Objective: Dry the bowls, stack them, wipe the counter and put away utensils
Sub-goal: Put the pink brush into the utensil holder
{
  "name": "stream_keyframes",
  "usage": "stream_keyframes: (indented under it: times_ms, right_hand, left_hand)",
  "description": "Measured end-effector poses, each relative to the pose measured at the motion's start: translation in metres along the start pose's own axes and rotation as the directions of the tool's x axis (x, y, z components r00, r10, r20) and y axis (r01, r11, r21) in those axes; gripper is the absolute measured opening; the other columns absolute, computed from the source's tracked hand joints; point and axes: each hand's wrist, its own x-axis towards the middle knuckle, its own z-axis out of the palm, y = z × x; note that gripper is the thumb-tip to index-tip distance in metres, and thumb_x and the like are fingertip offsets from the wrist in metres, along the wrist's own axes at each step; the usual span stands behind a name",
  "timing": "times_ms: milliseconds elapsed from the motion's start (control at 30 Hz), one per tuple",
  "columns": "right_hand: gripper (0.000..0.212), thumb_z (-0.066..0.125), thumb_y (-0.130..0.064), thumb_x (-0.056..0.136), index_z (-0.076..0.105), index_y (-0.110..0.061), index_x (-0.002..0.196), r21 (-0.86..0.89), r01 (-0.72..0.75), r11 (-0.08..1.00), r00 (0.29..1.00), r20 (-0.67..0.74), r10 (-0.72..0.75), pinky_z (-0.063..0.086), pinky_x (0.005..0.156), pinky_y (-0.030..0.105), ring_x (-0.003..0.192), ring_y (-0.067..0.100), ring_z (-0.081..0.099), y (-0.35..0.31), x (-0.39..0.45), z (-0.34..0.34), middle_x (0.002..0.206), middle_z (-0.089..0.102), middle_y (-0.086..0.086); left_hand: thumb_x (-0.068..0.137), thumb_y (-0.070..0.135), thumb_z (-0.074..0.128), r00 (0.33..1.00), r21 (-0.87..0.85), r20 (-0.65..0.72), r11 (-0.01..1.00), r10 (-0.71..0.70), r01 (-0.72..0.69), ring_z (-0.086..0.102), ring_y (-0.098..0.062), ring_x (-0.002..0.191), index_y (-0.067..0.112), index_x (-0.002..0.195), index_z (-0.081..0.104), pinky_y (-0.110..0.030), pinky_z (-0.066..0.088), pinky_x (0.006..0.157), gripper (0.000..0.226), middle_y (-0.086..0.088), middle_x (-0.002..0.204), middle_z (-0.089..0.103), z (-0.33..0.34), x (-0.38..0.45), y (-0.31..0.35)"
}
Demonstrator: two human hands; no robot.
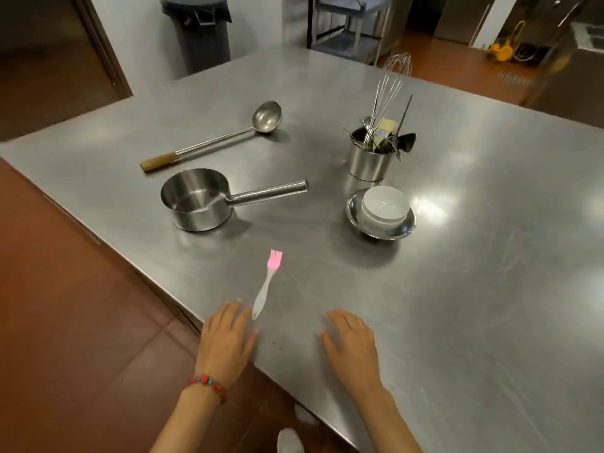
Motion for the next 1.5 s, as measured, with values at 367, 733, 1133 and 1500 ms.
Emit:
stream_keyframes:
  times_ms: [367,733,1133,1500]
  right_hand:
    - [0.038,0.049,-0.031,0.092,0.051,-0.019,0.128,0.034,-0.058,0.998,0.995,0.079,0.055,0.029,0.105,0.030,0.124,0.019,0.045,-0.034,0.086,0.038,0.134,0.052,0.002]
    - [0.033,0.053,-0.041,0.087,0.063,-0.011,0.097,0.049,-0.464,0.885,0.885,-0.015,0.465,0.041,0.086,0.032,0.099,0.026,0.052,-0.083,0.145,0.093,0.104,0.060,0.008]
    - [0.032,0.060,-0.038,0.083,0.061,-0.015,0.105,0.038,-0.641,0.767,0.761,-0.100,0.641,0.044,0.084,0.031,0.098,0.021,0.052,-0.109,0.172,0.121,0.107,0.057,0.004]
    - [0.018,0.073,-0.010,0.074,0.067,-0.014,0.090,0.581,-0.636,0.509,0.632,0.012,0.775,0.044,0.058,0.007,0.069,0.011,0.060,-0.078,0.183,0.085,0.076,0.064,-0.005]
  left_hand:
    - [0.079,0.038,0.037,1.000,0.033,0.015,0.999,0.022,-0.022,0.067,-0.041,0.088,0.001,0.095,0.071,-0.052,0.055,0.067,0.052,-0.023,0.099,0.070,-0.015,0.072,-0.045]
    - [0.088,0.043,0.027,0.922,0.113,0.194,0.926,0.336,-0.361,0.066,-0.035,0.097,0.008,0.103,0.070,-0.046,0.056,0.070,0.058,-0.017,0.110,0.068,-0.006,0.173,-0.112]
    - [0.052,0.021,0.089,0.835,0.011,0.173,0.846,0.523,-0.533,0.063,-0.038,0.102,0.004,0.104,0.068,-0.052,0.053,0.074,0.058,-0.018,0.112,0.067,0.003,0.221,-0.116]
    - [0.066,0.017,0.081,0.851,-0.059,0.191,0.871,0.490,-0.488,0.054,-0.045,0.113,0.001,0.113,0.063,-0.060,0.046,0.085,0.052,-0.023,0.123,0.059,0.010,0.237,-0.094]
